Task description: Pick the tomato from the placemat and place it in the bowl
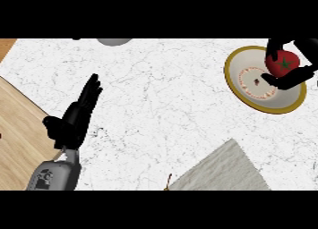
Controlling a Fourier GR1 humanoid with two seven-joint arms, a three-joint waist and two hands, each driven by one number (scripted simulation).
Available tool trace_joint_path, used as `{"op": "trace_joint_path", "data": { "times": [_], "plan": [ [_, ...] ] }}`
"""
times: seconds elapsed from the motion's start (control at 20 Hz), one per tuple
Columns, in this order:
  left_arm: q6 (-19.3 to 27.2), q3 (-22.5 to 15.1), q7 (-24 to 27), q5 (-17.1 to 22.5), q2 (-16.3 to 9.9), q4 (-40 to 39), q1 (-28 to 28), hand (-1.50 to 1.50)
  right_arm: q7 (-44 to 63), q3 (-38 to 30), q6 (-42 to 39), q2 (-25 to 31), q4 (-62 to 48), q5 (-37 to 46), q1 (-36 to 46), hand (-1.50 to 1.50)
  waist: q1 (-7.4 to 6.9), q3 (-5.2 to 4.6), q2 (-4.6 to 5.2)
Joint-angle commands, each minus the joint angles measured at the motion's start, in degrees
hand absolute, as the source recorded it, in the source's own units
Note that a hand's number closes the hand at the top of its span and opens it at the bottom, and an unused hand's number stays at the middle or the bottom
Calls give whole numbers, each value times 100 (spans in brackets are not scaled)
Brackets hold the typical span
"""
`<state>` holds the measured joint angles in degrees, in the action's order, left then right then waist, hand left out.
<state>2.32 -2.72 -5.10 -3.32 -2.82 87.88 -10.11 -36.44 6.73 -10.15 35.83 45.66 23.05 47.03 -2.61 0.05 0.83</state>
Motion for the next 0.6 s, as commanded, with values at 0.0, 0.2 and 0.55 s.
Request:
{"op": "trace_joint_path", "data": {
  "times": [0.0, 0.2, 0.55],
  "plan": [
    [-2, -160, -40, -84, 56, 132, 142, 0, -175, -47, -417, -172, -1230, 49, 421, 150, -34, 2, 3],
    [-6, -140, 120, -102, 76, -45, 22, 0, -1032, 168, -863, -110, -1968, 298, 418, -150, -47, 6, 30],
    [-138, 132, 92, 51, -156, -58, -50, 0, -1830, -310, -1461, -288, -2609, -192, 910, -150, -52, 9, 32]
  ]
}}
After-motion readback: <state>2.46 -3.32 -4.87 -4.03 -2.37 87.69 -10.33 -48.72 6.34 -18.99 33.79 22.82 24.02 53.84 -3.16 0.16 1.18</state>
